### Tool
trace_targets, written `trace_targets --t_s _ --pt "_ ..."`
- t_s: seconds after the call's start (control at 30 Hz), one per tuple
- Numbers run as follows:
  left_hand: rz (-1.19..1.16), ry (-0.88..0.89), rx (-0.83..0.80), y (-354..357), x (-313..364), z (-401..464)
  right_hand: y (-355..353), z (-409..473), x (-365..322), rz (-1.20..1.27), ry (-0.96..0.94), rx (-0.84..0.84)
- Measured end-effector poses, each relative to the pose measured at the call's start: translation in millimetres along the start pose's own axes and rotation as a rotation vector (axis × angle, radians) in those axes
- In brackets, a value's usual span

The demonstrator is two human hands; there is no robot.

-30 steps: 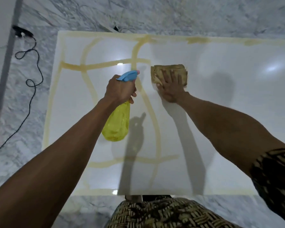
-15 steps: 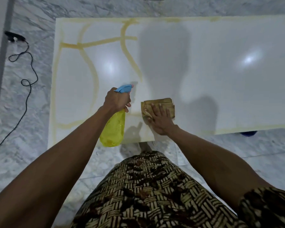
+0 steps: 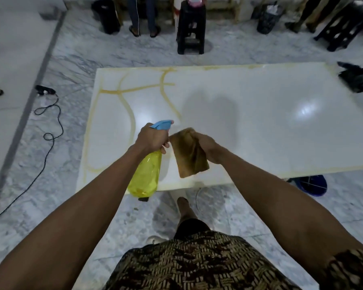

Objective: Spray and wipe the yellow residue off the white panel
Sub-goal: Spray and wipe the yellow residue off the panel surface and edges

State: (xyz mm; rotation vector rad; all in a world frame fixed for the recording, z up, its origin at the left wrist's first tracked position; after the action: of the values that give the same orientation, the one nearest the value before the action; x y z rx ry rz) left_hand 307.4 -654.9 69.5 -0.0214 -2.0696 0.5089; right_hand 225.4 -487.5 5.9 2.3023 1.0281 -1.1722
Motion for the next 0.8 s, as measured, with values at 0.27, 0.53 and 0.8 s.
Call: trace_targets --t_s 0.27,0.53,0.8 --pt "0.052 0.010 0.036 -34 11 -26 48 -7 -64 0.770 -0.098 -0.196" --pt "0.000 -0.082 0.130 -62 -14 -36 76 8 -74 0.747 -0.063 -0.186" --pt "-0.005 -0.078 0.164 -80 -12 -22 84 35 -80 0.751 -0.012 -0.186"
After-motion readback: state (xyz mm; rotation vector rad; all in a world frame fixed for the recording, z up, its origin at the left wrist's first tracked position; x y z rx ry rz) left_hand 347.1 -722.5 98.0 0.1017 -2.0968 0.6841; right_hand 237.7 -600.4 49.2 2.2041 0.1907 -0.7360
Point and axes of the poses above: each hand's wrist, its own z-axis towards the middle knuckle, its own y-axis out of the palm, x = y × z, the point moved 8 cm from there along z, towards the middle knuckle, and after that the axes turned 4 degrees about -x, right-handed, at the moved point
